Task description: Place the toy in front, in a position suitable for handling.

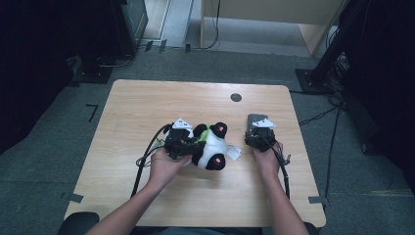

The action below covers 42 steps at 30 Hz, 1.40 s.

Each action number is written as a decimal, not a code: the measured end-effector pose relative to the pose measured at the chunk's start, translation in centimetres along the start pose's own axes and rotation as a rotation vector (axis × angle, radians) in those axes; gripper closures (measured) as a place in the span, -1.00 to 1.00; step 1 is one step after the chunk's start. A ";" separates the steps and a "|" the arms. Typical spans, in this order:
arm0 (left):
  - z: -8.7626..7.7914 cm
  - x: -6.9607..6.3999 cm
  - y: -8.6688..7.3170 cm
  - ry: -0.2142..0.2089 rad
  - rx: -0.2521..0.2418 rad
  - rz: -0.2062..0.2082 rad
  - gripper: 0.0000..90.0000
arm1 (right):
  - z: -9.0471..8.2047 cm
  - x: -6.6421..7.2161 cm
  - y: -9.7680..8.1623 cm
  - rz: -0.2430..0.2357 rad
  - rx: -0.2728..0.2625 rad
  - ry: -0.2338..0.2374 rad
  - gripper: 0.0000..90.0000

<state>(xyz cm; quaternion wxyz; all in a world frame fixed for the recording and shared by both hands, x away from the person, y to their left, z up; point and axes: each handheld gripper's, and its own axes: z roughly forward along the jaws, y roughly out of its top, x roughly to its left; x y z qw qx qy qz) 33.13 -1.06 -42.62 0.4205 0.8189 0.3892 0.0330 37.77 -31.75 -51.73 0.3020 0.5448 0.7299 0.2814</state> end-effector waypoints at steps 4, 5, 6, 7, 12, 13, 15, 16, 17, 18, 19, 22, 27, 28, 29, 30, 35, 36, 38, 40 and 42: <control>0.0 -0.1 -0.1 0.003 -0.006 0.002 0.53 | 0.0 0.0 -0.1 0.002 -0.003 -0.007 -0.08; 0.0 0.0 -0.1 0.002 -0.007 0.003 0.48 | -0.1 -0.2 -0.2 -0.003 -0.011 -0.012 -0.02; 0.0 0.0 -0.1 0.000 -0.007 0.003 0.45 | -0.1 -0.3 -0.3 -0.002 -0.012 -0.012 0.00; 0.0 0.1 -0.1 -0.010 -0.012 -0.003 0.41 | -0.1 -0.4 -0.3 -0.003 -0.011 -0.016 0.03; 0.0 0.3 0.0 -0.040 -0.015 -0.010 0.21 | -0.3 -0.8 -0.4 -0.029 0.000 -0.030 0.30; -0.1 0.4 0.1 -0.044 -0.013 -0.010 0.15 | -0.4 -0.8 -0.4 -0.046 0.007 -0.036 0.36; -0.2 0.4 0.1 -0.037 -0.018 -0.003 0.02 | -0.6 -0.9 -0.4 -0.063 0.021 -0.043 0.50; -0.4 0.4 0.1 -0.028 -0.020 0.006 0.02 | -0.6 -0.9 -0.4 -0.063 0.021 -0.043 0.50; -0.5 0.5 0.2 -0.023 -0.025 0.011 -0.02 | -0.6 -0.9 -0.4 -0.058 0.024 -0.041 0.53; -0.6 0.5 0.2 -0.024 -0.027 0.012 -0.05 | -0.7 -1.0 -0.3 -0.055 0.028 -0.039 0.57; -0.6 0.6 0.2 -0.026 -0.025 0.014 -0.09 | -0.9 -1.3 -0.2 -0.040 0.035 -0.023 0.59; -1.1 0.9 0.2 -0.033 -0.031 0.020 -0.10 | -1.1 -1.7 -0.1 -0.024 0.038 -0.009 0.61; -2.2 1.4 0.3 -0.031 -0.071 0.057 -0.18 | -2.2 -3.2 0.2 0.073 0.016 0.040 0.64; -2.4 1.5 0.3 -0.026 -0.077 0.075 -0.21 | -2.7 -3.5 0.3 0.090 0.006 0.058 0.64; -2.6 1.6 0.3 -0.017 -0.075 0.086 -0.23 | -2.9 -3.7 0.3 0.101 0.003 0.078 0.66; -2.8 1.8 0.3 -0.010 -0.073 0.094 -0.23 | -3.2 -3.9 0.3 0.115 0.000 0.099 0.67; -3.8 3.0 0.1 -0.019 -0.073 0.101 -0.25 | -4.0 -4.1 0.8 0.143 0.005 0.162 0.68; -4.0 3.3 0.1 -0.016 -0.075 0.101 -0.25 | -4.0 -4.1 0.8 0.143 0.005 0.162 0.68; -4.6 4.0 -0.1 -0.018 -0.081 0.094 -0.25 | -4.4 -4.0 0.9 0.153 -0.002 0.173 0.67; -5.1 4.6 -0.3 -0.018 -0.094 0.086 -0.26 | -4.8 -4.0 1.1 0.167 -0.022 0.181 0.67; -5.6 5.2 -0.6 -0.017 -0.104 0.081 -0.26 | -5.0 -4.0 1.2 0.168 -0.030 0.184 0.66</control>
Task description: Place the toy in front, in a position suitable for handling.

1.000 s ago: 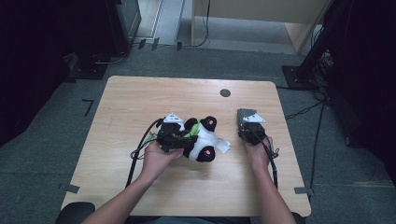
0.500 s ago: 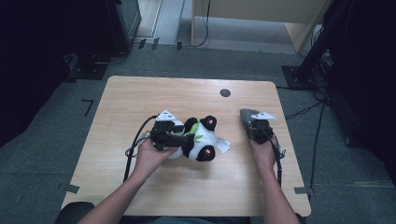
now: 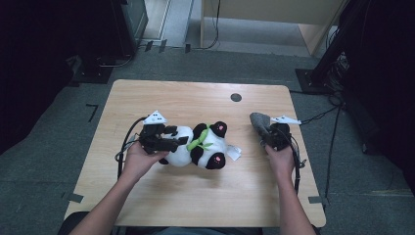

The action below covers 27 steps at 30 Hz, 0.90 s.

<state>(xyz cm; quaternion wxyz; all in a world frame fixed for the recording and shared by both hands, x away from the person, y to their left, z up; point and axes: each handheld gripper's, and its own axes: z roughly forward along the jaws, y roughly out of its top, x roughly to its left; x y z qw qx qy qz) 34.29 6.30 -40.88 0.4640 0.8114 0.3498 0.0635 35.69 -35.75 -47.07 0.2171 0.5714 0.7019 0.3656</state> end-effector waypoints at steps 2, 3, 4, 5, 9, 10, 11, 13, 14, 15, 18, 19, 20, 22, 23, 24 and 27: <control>-0.3 0.5 -0.3 0.006 0.002 0.003 -0.28 | -0.5 0.3 0.3 -0.003 -0.017 0.020 0.64; -0.4 0.7 -0.5 0.013 0.008 0.006 -0.28 | -0.6 0.5 0.4 -0.006 -0.021 0.017 0.64; -0.5 0.9 -0.7 0.017 0.011 0.008 -0.28 | -0.6 0.5 0.4 -0.006 -0.021 0.017 0.64; -0.6 1.0 -0.9 0.018 0.011 0.009 -0.29 | -0.7 0.7 0.5 -0.015 -0.025 0.023 0.64; -0.9 1.4 -1.9 0.026 0.012 0.038 -0.30 | -1.2 1.4 0.9 -0.025 -0.034 0.042 0.66; -0.9 1.4 -1.9 0.026 0.012 0.038 -0.31 | -1.2 1.4 0.9 -0.025 -0.034 0.042 0.66; -0.9 1.5 -2.1 0.030 0.010 0.042 -0.31 | -1.3 1.8 1.1 -0.029 -0.038 0.046 0.66; -0.9 1.6 -2.4 0.029 0.014 0.038 -0.32 | -1.4 2.1 1.3 -0.039 -0.044 0.055 0.66; -0.9 1.7 -2.5 0.024 0.015 0.029 -0.32 | -1.4 2.1 1.3 -0.039 -0.044 0.055 0.66; -0.9 1.7 -2.7 0.021 0.020 0.025 -0.32 | -1.5 2.3 1.4 -0.049 -0.042 0.057 0.65; -1.0 1.9 -3.1 0.011 0.024 0.022 -0.32 | -1.9 2.9 1.7 -0.079 -0.048 0.061 0.65; -1.0 2.0 -3.3 0.011 0.022 0.025 -0.32 | -2.1 3.2 2.0 -0.088 -0.049 0.070 0.65; -1.0 2.0 -3.4 0.012 0.022 0.031 -0.32 | -2.3 3.3 2.1 -0.092 -0.053 0.076 0.65; -1.0 2.1 -3.7 0.013 0.023 0.038 -0.32 | -2.4 3.4 2.2 -0.093 -0.057 0.089 0.65; -1.0 2.1 -3.8 0.012 0.024 0.040 -0.32 | -2.5 3.6 2.3 -0.090 -0.059 0.108 0.65; -1.0 2.2 -4.0 0.010 0.026 0.040 -0.32 | -2.7 3.9 2.6 -0.084 -0.048 0.134 0.66; -1.1 2.3 -4.2 0.009 0.035 0.047 -0.32 | -3.0 4.9 3.2 -0.124 -0.051 0.145 0.66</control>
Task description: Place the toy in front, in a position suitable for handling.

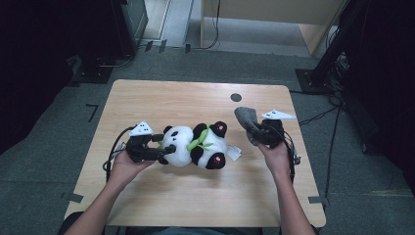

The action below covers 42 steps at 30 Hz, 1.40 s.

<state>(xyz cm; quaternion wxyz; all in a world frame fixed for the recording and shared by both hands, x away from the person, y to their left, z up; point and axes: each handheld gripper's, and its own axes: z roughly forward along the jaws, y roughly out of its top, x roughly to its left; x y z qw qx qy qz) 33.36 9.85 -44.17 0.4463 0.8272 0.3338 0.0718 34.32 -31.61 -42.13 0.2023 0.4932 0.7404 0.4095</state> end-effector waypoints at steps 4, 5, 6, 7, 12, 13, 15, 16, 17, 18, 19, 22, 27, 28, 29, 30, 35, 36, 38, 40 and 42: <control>0.2 0.0 -0.6 -0.001 0.004 0.011 -0.34 | -0.4 1.7 1.6 -0.062 -0.019 0.025 0.66; 0.4 0.0 -0.7 -0.002 0.008 0.006 -0.34 | -0.5 2.1 2.0 -0.080 -0.028 0.033 0.66; 0.5 0.1 -0.8 -0.009 0.012 -0.004 -0.34 | -0.5 2.1 2.0 -0.080 -0.028 0.033 0.66; 0.7 0.2 -0.9 -0.018 0.012 -0.014 -0.34 | -0.5 2.6 2.5 -0.097 -0.038 0.044 0.65; 1.0 0.3 -1.3 -0.022 -0.005 -0.014 -0.38 | -0.4 4.6 4.3 -0.116 -0.053 0.118 0.65; 1.1 0.4 -1.4 -0.029 -0.011 -0.018 -0.41 | -0.2 5.4 4.8 -0.135 -0.060 0.134 0.65; 1.3 0.5 -1.7 -0.031 -0.017 -0.029 -0.46 | 0.1 6.0 5.4 -0.126 -0.042 0.155 0.65; 1.4 0.6 -1.9 -0.035 -0.023 -0.032 -0.46 | 0.1 6.0 5.4 -0.126 -0.042 0.155 0.65; 1.5 0.7 -2.0 -0.038 -0.025 -0.040 -0.55 | 0.5 6.5 5.9 -0.116 -0.034 0.181 0.65; 1.6 0.8 -2.0 -0.040 -0.025 -0.049 -0.55 | 0.5 6.5 5.9 -0.116 -0.034 0.181 0.65; 1.6 0.8 -2.0 -0.042 -0.026 -0.049 -0.59 | 0.7 6.9 6.1 -0.125 -0.031 0.192 0.65; 1.8 0.9 -2.3 -0.048 -0.041 -0.038 -0.60 | 1.2 8.2 6.6 -0.170 -0.027 0.215 0.64; 2.1 0.7 -2.7 -0.050 -0.051 0.016 -0.60 | 2.9 10.6 7.2 -0.212 -0.003 0.277 0.63; 2.1 0.6 -2.7 -0.051 -0.048 0.014 -0.59 | 3.2 10.9 7.2 -0.222 -0.001 0.288 0.64; 2.1 0.6 -2.7 -0.051 -0.048 0.014 -0.55 | 3.2 10.9 7.2 -0.222 -0.001 0.288 0.64; 2.1 0.6 -2.7 -0.052 -0.045 0.011 -0.54 | 3.7 11.8 7.2 -0.234 0.009 0.304 0.64; 2.1 0.5 -2.8 -0.049 -0.045 0.004 -0.50 | 5.1 13.5 6.9 -0.271 0.050 0.331 0.64; 2.1 0.5 -2.8 -0.049 -0.045 0.004 -0.53 | 5.3 13.6 6.8 -0.274 0.061 0.328 0.64; 2.2 0.5 -2.8 -0.057 -0.037 -0.023 -0.59 | 5.6 13.7 6.6 -0.279 0.067 0.329 0.64; 2.2 0.7 -2.8 -0.072 -0.025 -0.049 -0.62 | 6.2 13.7 6.3 -0.275 0.079 0.335 0.64; 2.2 0.6 -2.8 -0.082 -0.012 -0.042 -0.65 | 6.4 13.5 6.2 -0.276 0.079 0.334 0.64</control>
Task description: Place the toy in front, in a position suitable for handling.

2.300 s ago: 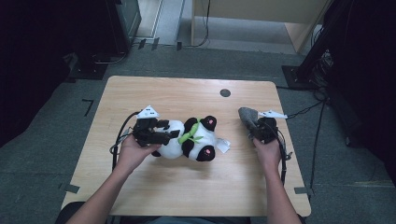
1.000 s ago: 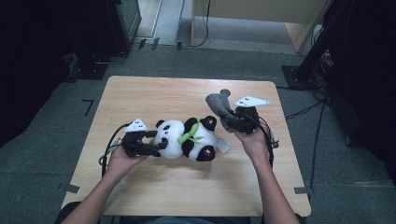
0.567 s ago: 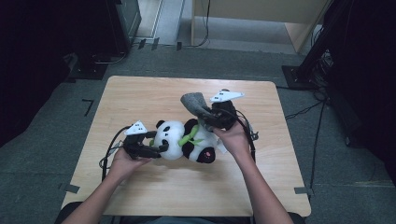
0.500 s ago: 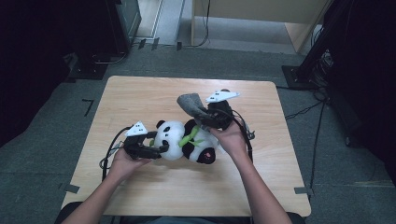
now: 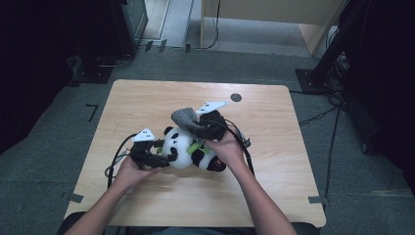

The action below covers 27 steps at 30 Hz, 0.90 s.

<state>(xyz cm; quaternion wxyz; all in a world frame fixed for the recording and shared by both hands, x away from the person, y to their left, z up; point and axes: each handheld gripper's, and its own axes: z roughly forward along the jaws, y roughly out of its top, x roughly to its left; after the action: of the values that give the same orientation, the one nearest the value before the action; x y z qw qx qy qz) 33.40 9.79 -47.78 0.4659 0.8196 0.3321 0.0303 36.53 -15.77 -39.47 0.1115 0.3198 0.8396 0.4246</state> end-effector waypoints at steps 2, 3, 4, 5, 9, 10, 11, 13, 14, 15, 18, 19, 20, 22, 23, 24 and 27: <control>0.0 -0.3 0.0 0.005 0.013 0.025 -0.66 | 0.2 -0.2 -0.1 0.010 0.005 0.000 0.65; 0.0 -0.3 0.0 0.003 0.015 0.025 -0.68 | 0.3 -0.3 -0.1 0.011 0.005 0.003 0.65; 0.1 -0.3 -0.1 0.002 0.012 0.023 -0.68 | 0.3 -0.3 -0.1 0.011 0.005 0.003 0.65; 0.2 -0.3 -0.1 0.002 0.007 0.028 -0.69 | 0.4 -0.4 -0.2 0.013 0.009 0.005 0.65; 1.0 -0.5 -0.5 0.024 -0.014 0.061 -0.81 | 0.9 -0.3 -0.4 0.004 0.020 0.015 0.65; 1.0 -0.6 -0.5 0.034 -0.016 0.065 -0.79 | 1.0 -0.3 -0.4 -0.003 0.024 0.015 0.65; 1.1 -0.7 -0.5 0.042 -0.018 0.066 -0.73 | 1.0 -0.2 -0.3 -0.009 0.029 0.012 0.65; 1.1 -0.9 -0.5 0.047 -0.018 0.070 -0.63 | 1.0 -0.1 0.0 -0.019 0.032 0.005 0.65; 1.0 -1.0 -0.5 0.053 -0.015 0.077 -0.57 | 0.9 -0.2 0.2 -0.017 0.025 0.005 0.65; 1.0 -1.1 -0.5 0.059 -0.012 0.082 -0.45 | 0.7 -0.2 0.8 -0.004 0.023 0.006 0.65; 0.9 -1.3 -0.3 0.068 0.003 0.094 -0.31 | 0.6 0.0 1.4 -0.009 0.011 0.015 0.65; 0.8 -1.4 -0.3 0.071 0.003 0.097 -0.31 | 0.7 0.2 1.7 -0.014 0.012 0.017 0.65; 0.8 -1.4 -0.3 0.072 0.004 0.097 -0.25 | 1.0 0.6 2.2 -0.025 0.014 0.022 0.65; 0.8 -1.4 -0.2 0.069 0.006 0.094 -0.23 | 1.2 0.8 2.4 -0.026 0.013 0.028 0.65; 0.7 -1.3 -0.2 0.069 0.011 0.094 -0.18 | 1.7 1.1 2.6 -0.022 0.019 0.051 0.65; 0.7 -1.3 -0.1 0.070 0.013 0.095 -0.16 | 2.0 1.3 2.6 -0.018 0.028 0.064 0.65; 0.7 -1.4 -0.1 0.076 0.021 0.095 -0.13 | 2.9 1.6 2.4 -0.018 0.079 0.077 0.65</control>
<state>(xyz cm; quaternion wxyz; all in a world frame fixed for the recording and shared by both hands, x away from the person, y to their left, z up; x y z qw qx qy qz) 32.53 8.48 -47.85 0.4424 0.8374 0.3109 0.0800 37.65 -11.88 -39.23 0.0702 0.2999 0.8621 0.4024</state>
